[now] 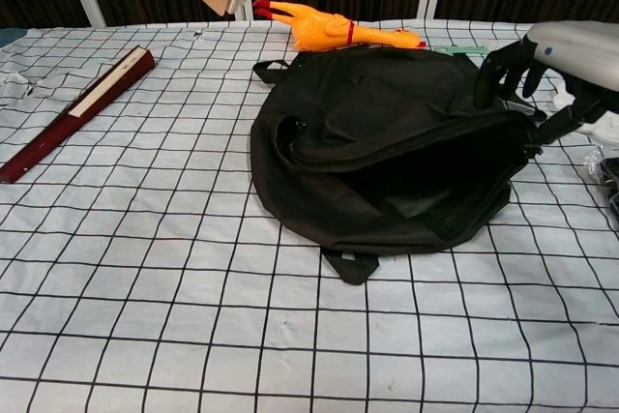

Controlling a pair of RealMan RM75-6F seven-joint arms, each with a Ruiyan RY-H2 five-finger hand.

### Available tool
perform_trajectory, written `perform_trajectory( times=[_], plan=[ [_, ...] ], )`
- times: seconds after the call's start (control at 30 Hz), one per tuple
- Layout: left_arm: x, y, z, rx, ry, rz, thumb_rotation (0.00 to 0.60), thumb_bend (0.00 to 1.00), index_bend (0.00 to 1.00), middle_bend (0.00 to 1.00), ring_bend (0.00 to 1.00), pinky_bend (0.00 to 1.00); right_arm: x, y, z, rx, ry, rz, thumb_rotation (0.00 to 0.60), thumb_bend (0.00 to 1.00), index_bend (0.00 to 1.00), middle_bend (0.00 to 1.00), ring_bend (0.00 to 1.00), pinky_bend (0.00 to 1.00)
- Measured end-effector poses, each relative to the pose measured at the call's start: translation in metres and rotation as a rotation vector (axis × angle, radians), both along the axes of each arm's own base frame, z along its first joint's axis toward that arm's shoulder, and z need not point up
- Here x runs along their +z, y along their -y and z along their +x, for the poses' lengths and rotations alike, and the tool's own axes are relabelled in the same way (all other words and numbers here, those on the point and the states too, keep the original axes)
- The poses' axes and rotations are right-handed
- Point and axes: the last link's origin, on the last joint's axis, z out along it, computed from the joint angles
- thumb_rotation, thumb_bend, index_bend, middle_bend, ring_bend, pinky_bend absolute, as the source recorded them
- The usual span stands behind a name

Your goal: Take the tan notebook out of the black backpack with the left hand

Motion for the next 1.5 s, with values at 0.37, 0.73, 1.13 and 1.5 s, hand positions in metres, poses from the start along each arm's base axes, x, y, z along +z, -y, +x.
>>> perform_trajectory(
  times=[0.37, 0.73, 1.13, 1.5],
  plan=[
    [-0.033, -0.018, 0.001, 0.022, 0.008, -0.021, 0.600, 0.45, 0.72, 0.71, 0.49, 0.46, 0.058, 0.018, -0.064, -0.192, -0.271, -0.047, 0.600, 0.26, 0.11, 0.13, 0.15, 0.18],
    [-0.080, -0.039, 0.031, -0.020, 0.046, -0.064, 0.600, 0.45, 0.72, 0.71, 0.48, 0.46, 0.103, 0.033, -0.094, -0.312, -0.223, -0.187, 0.600, 0.26, 0.11, 0.13, 0.15, 0.18],
    [-0.168, -0.032, 0.058, -0.127, 0.089, -0.228, 0.600, 0.42, 0.66, 0.66, 0.44, 0.42, 0.129, 0.015, -0.089, -0.260, -0.160, -0.296, 0.600, 0.26, 0.11, 0.13, 0.15, 0.18],
    [-0.152, -0.003, -0.003, -0.196, -0.120, -0.338, 0.600, 0.04, 0.29, 0.18, 0.03, 0.01, 0.126, 0.015, -0.081, -0.260, -0.136, -0.282, 0.600, 0.26, 0.11, 0.13, 0.15, 0.18]
  ],
)
